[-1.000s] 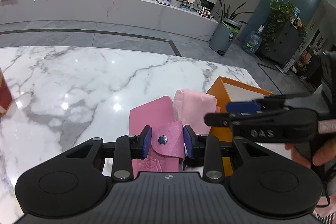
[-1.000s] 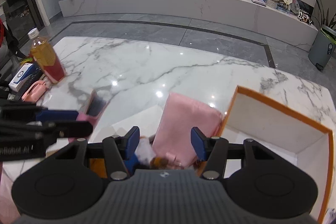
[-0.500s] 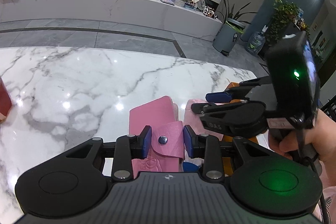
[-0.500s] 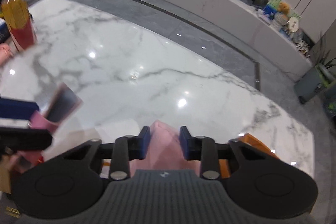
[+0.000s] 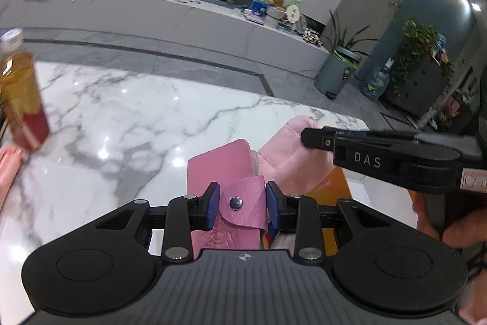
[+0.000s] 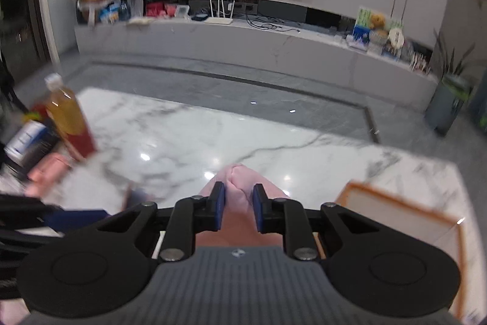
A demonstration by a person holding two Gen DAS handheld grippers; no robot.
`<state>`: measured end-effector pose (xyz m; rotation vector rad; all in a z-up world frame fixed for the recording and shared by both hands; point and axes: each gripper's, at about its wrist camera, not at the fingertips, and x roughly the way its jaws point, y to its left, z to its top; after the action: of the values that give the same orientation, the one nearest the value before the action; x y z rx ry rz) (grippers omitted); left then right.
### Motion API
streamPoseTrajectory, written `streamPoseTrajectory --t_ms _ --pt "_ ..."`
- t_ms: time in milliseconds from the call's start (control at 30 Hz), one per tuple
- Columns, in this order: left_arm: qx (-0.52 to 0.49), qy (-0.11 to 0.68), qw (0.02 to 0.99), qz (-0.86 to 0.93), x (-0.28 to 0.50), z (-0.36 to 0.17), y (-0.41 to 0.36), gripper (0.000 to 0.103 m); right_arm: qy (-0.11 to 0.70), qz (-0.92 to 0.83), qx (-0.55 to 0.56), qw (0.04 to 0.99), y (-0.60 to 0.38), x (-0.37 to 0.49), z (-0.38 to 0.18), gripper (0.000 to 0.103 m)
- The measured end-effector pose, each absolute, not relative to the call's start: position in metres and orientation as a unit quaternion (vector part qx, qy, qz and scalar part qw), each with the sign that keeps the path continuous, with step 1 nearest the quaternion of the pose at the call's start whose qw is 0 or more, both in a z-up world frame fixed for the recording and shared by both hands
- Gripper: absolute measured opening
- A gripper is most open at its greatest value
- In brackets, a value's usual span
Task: Organize objects
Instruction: 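Carry the wallet and pouch over the orange shoebox with both tools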
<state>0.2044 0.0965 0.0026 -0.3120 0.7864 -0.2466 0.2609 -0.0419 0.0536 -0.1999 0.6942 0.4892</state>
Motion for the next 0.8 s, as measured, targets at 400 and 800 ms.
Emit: streamPoseTrajectory --t_ms 400,800 --pt "-0.188 0.394 0.895 -0.093 0.156 -0.012 0.116 0.038 0.394 0.236 -0.045 0.887 -0.065 0.169 0.023 0.022" --pt "-0.195 0.405 0.888 -0.097 0.137 -0.027 0.106 0.038 0.432 0.272 -0.035 0.859 -0.083 0.136 -0.008 0.039"
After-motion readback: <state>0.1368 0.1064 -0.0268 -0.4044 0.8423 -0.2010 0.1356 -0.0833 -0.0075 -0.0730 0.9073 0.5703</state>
